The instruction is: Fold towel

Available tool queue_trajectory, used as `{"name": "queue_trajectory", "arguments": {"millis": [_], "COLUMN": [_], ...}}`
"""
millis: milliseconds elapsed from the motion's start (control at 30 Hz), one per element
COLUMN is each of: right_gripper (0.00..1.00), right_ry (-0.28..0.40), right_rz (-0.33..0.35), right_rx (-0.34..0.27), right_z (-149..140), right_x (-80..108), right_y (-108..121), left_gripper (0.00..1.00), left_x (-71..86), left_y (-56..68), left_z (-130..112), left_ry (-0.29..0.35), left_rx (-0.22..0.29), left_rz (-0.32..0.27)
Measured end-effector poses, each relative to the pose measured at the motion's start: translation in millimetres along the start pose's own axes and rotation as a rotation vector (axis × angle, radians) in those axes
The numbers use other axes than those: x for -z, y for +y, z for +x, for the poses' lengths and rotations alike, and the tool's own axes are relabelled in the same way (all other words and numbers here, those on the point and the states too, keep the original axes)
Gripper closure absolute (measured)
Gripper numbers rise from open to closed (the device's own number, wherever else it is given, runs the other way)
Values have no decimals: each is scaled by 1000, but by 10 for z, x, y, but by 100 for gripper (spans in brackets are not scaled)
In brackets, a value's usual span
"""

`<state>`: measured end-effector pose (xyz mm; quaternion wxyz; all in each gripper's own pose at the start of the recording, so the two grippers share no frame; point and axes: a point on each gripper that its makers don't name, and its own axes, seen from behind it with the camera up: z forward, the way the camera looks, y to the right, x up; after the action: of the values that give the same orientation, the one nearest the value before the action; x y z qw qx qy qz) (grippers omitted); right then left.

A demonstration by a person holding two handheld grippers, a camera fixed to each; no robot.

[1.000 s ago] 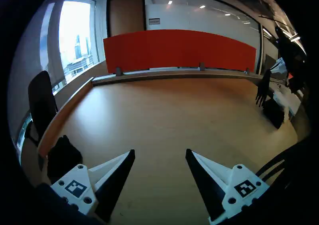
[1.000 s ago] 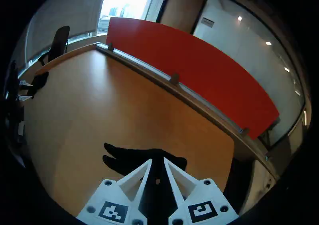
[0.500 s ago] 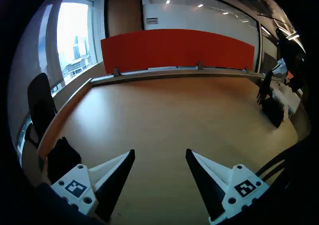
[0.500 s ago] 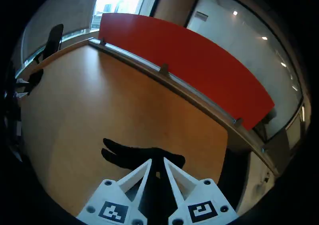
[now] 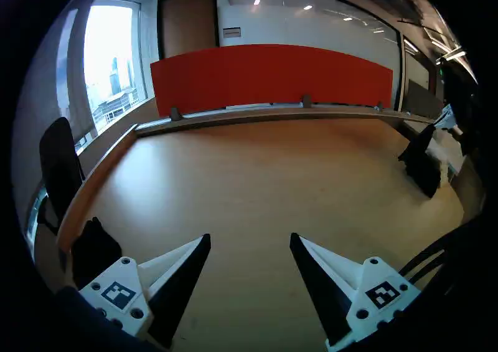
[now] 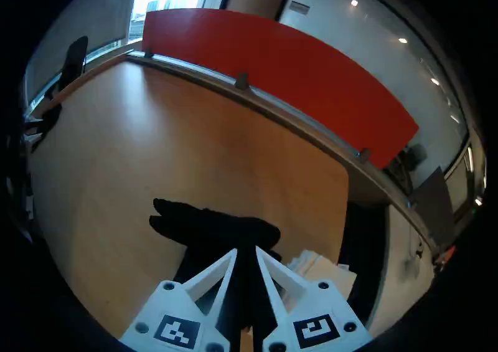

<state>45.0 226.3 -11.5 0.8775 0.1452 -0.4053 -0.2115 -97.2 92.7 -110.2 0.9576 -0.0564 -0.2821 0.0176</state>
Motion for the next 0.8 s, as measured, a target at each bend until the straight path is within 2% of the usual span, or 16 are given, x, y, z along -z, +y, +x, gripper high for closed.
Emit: {"name": "queue_trajectory", "arguments": {"millis": [400, 800], "right_gripper": [95, 95], "right_ry": [-98, -156], "right_rz": [-15, -31], "right_rx": [-66, -136], "right_z": [-703, -1130], "right_x": [-9, -77], "right_y": [-2, -13], "left_gripper": [6, 6], "left_x": [17, 27], "left_y": [14, 29], "left_z": [-9, -18], "left_ry": [-5, -11], "left_rx": [-9, -17], "left_rz": [-4, -3]}}
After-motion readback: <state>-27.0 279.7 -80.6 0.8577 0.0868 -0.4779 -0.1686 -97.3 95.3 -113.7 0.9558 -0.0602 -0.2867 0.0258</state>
